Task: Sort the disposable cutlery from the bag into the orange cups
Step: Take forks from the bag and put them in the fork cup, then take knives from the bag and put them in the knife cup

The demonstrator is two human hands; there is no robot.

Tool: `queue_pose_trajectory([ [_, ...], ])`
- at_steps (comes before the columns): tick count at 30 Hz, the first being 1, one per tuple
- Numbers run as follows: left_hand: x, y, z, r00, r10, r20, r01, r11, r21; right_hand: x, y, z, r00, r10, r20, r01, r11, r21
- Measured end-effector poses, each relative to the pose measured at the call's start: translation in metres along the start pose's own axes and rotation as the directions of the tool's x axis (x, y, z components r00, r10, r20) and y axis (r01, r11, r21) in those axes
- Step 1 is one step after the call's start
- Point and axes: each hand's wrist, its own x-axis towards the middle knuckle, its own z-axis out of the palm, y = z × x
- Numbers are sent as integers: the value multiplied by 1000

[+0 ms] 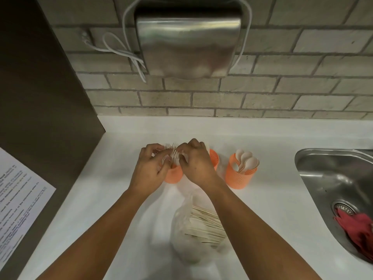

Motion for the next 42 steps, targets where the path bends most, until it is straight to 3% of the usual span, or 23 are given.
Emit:
queue_pose_trajectory([
  [7, -7, 34, -10, 982, -62, -180, 55, 998, -43, -15, -12, -33, 989, 12, -147, 2, 995, 95],
  [10, -26, 63, -13, 983, -25, -183, 5, 994, -107, -35, -12, -56, 999, 47, -9, -44, 979, 197],
  [12, -44, 71, -9, 996, 8, -89, -20, 990, -137, -54, -3, -65, 970, 84, 227, -122, 980, 157],
  [15, -75, 73, 5, 977, -43, 207, 70, 990, -125, -86, 15, -68, 800, 156, 579, -154, 987, -52],
  [17, -93, 74, 14, 915, -131, 381, 145, 989, -7, -106, 22, -64, 661, 256, 706, -158, 966, -203],
  [19, -105, 82, 18, 814, -263, 518, 225, 965, 136, -123, 29, -58, 603, 322, 730, -154, 945, -290],
  [22, -116, 90, 20, 687, -396, 609, 257, 917, 306, -144, 35, -48, 638, 325, 698, -91, 932, -351],
  [27, -125, 100, 14, 651, -477, 591, 339, 879, 336, -164, 38, -40, 770, 253, 585, -48, 938, -343],
  [31, -134, 103, 7, 673, -517, 529, 420, 856, 302, -174, 38, -37, 857, 191, 478, -18, 939, -343],
  [37, -147, 106, -2, 743, -543, 390, 494, 839, 227, -187, 44, -37, 906, 183, 382, -37, 933, -358],
  [42, -149, 128, -3, 845, -501, 189, 493, 865, 92, -189, 45, -44, 930, 187, 316, -136, 975, -176],
])
